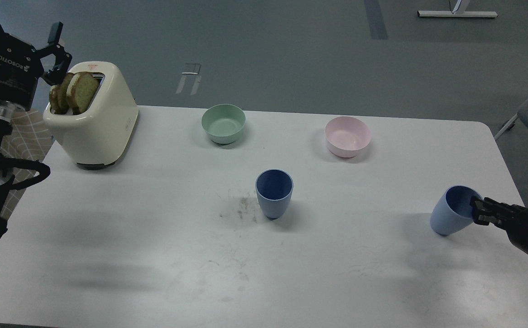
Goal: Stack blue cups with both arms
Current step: 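Lift the blue cup with the right gripper and carry it above the centered cup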
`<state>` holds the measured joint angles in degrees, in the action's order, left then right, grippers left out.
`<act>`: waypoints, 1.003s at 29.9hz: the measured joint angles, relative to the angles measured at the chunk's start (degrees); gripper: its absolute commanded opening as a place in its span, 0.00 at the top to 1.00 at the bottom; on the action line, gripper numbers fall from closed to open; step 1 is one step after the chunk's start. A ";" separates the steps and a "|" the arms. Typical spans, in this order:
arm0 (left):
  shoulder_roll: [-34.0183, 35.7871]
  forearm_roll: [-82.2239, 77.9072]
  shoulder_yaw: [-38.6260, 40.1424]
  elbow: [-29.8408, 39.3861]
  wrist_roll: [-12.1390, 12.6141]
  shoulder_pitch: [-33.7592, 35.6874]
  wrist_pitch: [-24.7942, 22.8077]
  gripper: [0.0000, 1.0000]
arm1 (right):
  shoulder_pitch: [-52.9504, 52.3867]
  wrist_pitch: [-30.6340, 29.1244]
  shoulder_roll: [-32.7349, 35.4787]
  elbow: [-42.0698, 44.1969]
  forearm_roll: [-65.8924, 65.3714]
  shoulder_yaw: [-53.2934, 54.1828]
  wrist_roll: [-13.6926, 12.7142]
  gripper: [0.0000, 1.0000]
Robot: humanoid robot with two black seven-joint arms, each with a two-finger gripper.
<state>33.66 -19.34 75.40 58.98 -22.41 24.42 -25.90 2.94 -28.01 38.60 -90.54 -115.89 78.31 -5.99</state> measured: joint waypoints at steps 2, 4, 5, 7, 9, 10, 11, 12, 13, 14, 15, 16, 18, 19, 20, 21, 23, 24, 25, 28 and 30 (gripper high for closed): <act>0.00 0.00 -0.05 0.00 0.00 0.00 0.00 0.02 | 0.00 0.00 -0.02 -0.14 0.27 0.04 0.08 1.00; 0.00 0.00 -0.08 0.00 0.00 0.05 0.01 0.02 | 0.07 0.00 -0.08 -0.37 0.53 0.15 0.31 1.00; 0.00 0.00 -0.08 0.00 0.02 0.15 0.05 0.02 | 0.14 0.00 -0.09 -0.57 0.64 0.28 0.47 1.00; 0.00 0.00 -0.11 0.00 0.07 0.35 0.18 0.02 | 0.18 0.00 -0.10 -0.88 0.87 0.77 0.84 1.00; 0.00 0.00 -0.11 0.00 0.08 0.54 0.30 0.02 | 0.10 0.00 -0.10 -1.61 1.60 1.64 1.59 1.00; 0.00 0.00 -0.11 0.00 0.08 0.64 0.34 0.02 | -0.06 0.00 -0.07 -2.08 2.06 2.00 1.96 1.00; 0.02 0.00 -0.11 0.01 0.09 0.70 0.38 0.02 | -0.27 0.01 0.08 -2.58 2.82 2.65 2.30 1.00; 0.10 0.00 -0.11 0.01 0.09 0.72 0.45 0.02 | -0.71 0.01 0.38 -3.10 4.03 3.45 2.50 1.00; 0.17 0.00 -0.11 0.01 0.09 0.74 0.50 0.02 | -1.43 0.02 0.56 -3.64 5.36 4.02 2.63 1.00; 0.21 0.00 -0.11 0.02 0.09 0.78 0.54 0.02 | -3.14 0.02 0.74 -4.29 6.94 4.45 2.73 1.00; 0.25 0.00 -0.11 0.12 0.10 0.79 0.58 0.02 | -5.29 0.02 0.78 -4.78 8.38 4.66 2.77 1.00; 0.32 0.00 -0.11 0.25 0.14 0.80 0.64 0.02 | -7.29 0.02 0.74 -5.09 9.48 4.75 2.77 1.00; 0.42 0.00 -0.10 0.61 0.16 0.80 0.68 0.02 | -11.92 0.02 0.23 -5.50 11.42 4.84 2.63 1.00; 0.49 -0.03 -0.11 0.86 0.17 0.80 0.68 0.02 | -14.38 0.02 -0.11 -5.63 12.02 4.77 2.48 1.00; 0.57 -0.07 -0.12 1.03 0.18 0.80 0.68 0.02 | -16.76 0.03 -0.66 -5.67 12.31 4.38 2.37 1.00; 0.68 -0.12 -0.18 1.08 0.21 0.80 0.68 0.02 | -19.59 0.03 -1.92 -5.49 12.56 3.01 2.28 1.00; 0.71 -0.22 -0.30 1.25 0.25 0.82 0.66 0.02 | -25.00 0.02 -4.44 -4.83 12.77 -0.67 2.25 1.00; 0.85 -0.22 -0.31 1.25 0.25 0.82 0.68 0.02 | -27.40 0.03 -5.51 -4.41 12.80 -3.11 2.23 1.00; 1.02 -0.25 -0.34 1.26 0.26 0.82 0.68 0.02 | -29.34 0.02 -6.39 -4.04 12.83 -6.11 2.23 1.00; 1.50 -0.25 -0.40 1.29 0.33 0.82 0.68 0.02 | -33.22 0.02 -9.16 -3.52 12.61 -13.71 2.11 1.00; 1.80 -0.25 -0.40 1.34 0.37 0.82 0.69 0.02 | -34.93 -0.01 -11.62 -3.50 12.37 -18.59 1.64 1.00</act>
<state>35.46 -19.59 75.01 60.31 -22.05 25.24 -25.21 -31.99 -28.01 26.98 -94.04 -103.52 59.72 -4.36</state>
